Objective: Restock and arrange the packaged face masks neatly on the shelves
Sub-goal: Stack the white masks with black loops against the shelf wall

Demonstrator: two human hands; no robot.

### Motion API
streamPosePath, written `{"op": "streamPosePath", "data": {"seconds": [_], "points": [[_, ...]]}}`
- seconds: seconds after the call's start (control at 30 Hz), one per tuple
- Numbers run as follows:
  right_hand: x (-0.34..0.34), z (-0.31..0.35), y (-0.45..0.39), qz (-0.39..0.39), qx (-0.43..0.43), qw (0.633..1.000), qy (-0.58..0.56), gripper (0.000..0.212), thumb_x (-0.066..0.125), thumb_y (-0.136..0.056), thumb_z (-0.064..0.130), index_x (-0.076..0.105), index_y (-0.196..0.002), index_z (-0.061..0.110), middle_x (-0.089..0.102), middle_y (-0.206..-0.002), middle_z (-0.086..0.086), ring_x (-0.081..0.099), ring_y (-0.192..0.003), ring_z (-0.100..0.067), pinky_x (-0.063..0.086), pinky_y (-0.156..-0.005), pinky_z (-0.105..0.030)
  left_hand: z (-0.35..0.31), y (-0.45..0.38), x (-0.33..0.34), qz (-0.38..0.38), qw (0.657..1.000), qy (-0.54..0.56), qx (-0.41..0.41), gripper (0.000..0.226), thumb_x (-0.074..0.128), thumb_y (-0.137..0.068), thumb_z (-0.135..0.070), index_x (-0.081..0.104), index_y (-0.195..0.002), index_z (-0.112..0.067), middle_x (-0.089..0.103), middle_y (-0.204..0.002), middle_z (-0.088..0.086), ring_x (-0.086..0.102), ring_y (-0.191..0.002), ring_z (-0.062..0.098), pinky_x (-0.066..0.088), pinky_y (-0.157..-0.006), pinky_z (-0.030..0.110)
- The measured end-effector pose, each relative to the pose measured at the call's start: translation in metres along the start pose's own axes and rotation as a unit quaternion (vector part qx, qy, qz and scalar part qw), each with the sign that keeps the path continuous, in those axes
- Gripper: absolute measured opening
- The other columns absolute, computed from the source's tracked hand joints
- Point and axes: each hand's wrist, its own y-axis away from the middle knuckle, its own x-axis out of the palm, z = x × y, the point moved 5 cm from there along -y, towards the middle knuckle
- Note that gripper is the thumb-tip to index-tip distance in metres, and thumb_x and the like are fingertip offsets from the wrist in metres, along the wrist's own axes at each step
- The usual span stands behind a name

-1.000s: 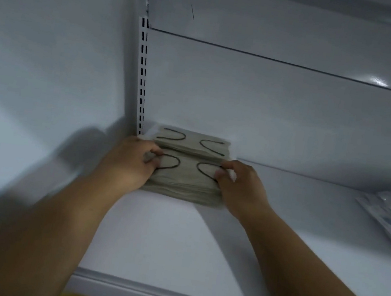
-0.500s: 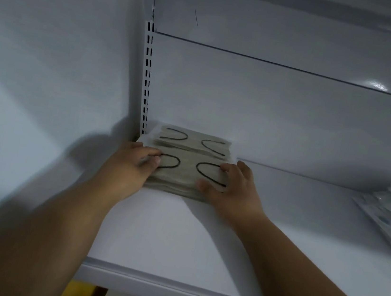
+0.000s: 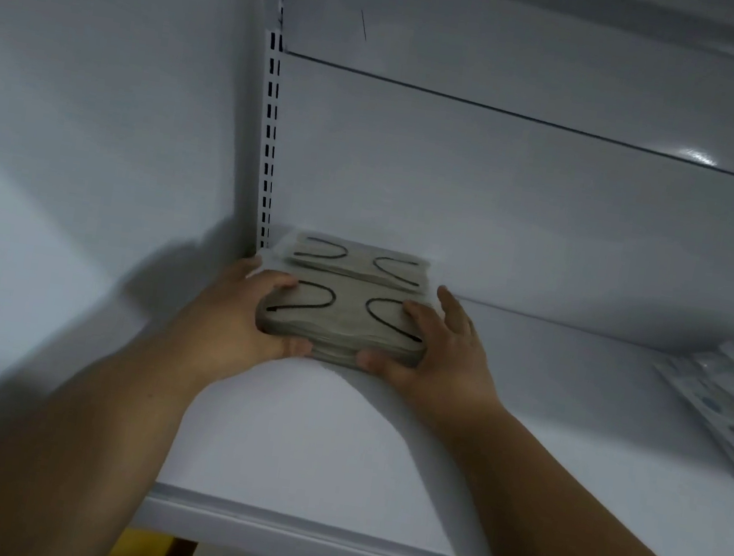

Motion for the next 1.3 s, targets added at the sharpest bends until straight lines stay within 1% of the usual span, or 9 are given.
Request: {"op": "streamPosePath", "data": {"seconds": [0.17,0.3,0.47,0.63,0.77,0.87,0.97,1.03,1.3], "points": [[-0.024,0.033,-0.016,0.012,-0.086,0.985,0.147,0.084,0.008,-0.088,0.073,0.013,-0.159,0.028,-0.005,-0.167,0.007,-0.017,-0.152,-0.016,-0.009,-0.124,-0.044,-0.037,-0.002,0.003,-0.031,0.966,-0.233,0.110,0.113,0.053,-0.065,-0.088,0.017,-0.158,-0.034,-0.015,-0.167,-0.002,-0.002,-0.154,0.022,0.004,-0.125,0.041],[-0.005,0.057,-0.051,0.091,-0.131,0.970,0.185,0.077,0.011,-0.098,0.065,0.013,-0.159,0.018,0.002,-0.168,0.000,-0.006,-0.154,-0.017,-0.003,-0.124,-0.042,-0.041,-0.013,0.024,0.011,0.949,-0.287,0.133,0.125,0.023,-0.058,-0.093,0.012,-0.160,-0.023,0.003,-0.169,0.003,0.003,-0.156,0.022,0.001,-0.124,0.041],[0.028,0.044,-0.063,0.190,-0.054,0.971,0.138,0.060,0.015,-0.106,0.049,0.010,-0.160,0.024,0.009,-0.167,-0.009,0.003,-0.154,-0.024,0.009,-0.124,-0.046,-0.029,-0.010,0.036,0.021,0.958,-0.257,0.126,0.121,0.011,-0.064,-0.093,0.013,-0.161,-0.020,0.014,-0.168,0.002,0.009,-0.155,0.021,0.008,-0.124,0.040],[-0.003,0.063,-0.065,0.128,-0.083,0.987,0.049,0.064,0.017,-0.101,0.063,0.060,-0.126,0.023,0.060,-0.134,-0.005,0.054,-0.126,-0.025,0.038,-0.108,-0.039,-0.026,-0.012,0.035,0.017,0.954,-0.269,0.134,0.124,0.006,-0.067,-0.098,0.023,-0.158,-0.015,0.025,-0.164,0.008,0.021,-0.152,0.027,0.016,-0.122,0.045],[-0.002,0.056,-0.064,0.148,-0.072,0.984,0.072,0.065,0.023,-0.100,0.065,0.051,-0.142,0.024,0.052,-0.145,-0.003,0.047,-0.134,-0.024,0.034,-0.112,-0.038,-0.032,-0.009,0.028,-0.012,0.956,-0.254,0.147,0.121,0.032,-0.065,-0.093,0.033,-0.155,-0.012,0.032,-0.161,0.012,0.028,-0.150,0.029,0.013,-0.120,0.044],[-0.015,0.050,-0.045,0.059,-0.112,0.987,0.096,0.074,0.036,-0.095,0.067,0.030,-0.154,0.022,0.023,-0.164,-0.002,0.017,-0.151,-0.019,0.014,-0.123,-0.037,-0.032,-0.004,0.014,-0.019,0.968,-0.219,0.124,0.127,0.048,-0.061,-0.092,0.007,-0.161,-0.024,0.003,-0.168,0.001,0.003,-0.155,0.021,0.001,-0.122,0.036],[-0.012,0.026,-0.012,0.072,-0.085,0.990,0.089,0.109,0.054,-0.072,0.082,0.005,-0.158,0.036,-0.009,-0.167,0.006,-0.011,-0.153,-0.016,0.003,-0.125,-0.042,-0.017,0.001,-0.001,0.003,0.982,-0.184,0.043,0.125,0.067,-0.069,-0.077,-0.008,-0.159,-0.032,-0.010,-0.168,0.000,0.003,-0.154,0.024,0.012,-0.123,0.040],[-0.003,0.009,-0.002,0.110,-0.045,0.989,0.086,0.122,0.062,-0.063,0.085,-0.003,-0.156,0.040,-0.016,-0.166,0.006,-0.011,-0.153,-0.019,0.008,-0.124,-0.043,-0.011,0.004,-0.004,0.019,0.988,-0.155,0.015,0.120,0.068,-0.073,-0.072,-0.004,-0.160,-0.030,0.002,-0.168,0.003,0.017,-0.152,0.027,0.024,-0.121,0.040],[0.001,-0.003,-0.001,0.045,-0.017,0.997,0.059,0.105,0.067,-0.071,0.075,0.016,-0.154,0.038,-0.002,-0.167,0.000,0.008,-0.153,-0.024,0.018,-0.122,-0.040,-0.005,0.004,-0.005,-0.033,0.998,-0.044,-0.011,0.102,0.082,-0.073,-0.053,0.026,-0.156,-0.029,0.043,-0.153,0.003,0.046,-0.135,0.025,0.037,-0.104,0.031]]}}
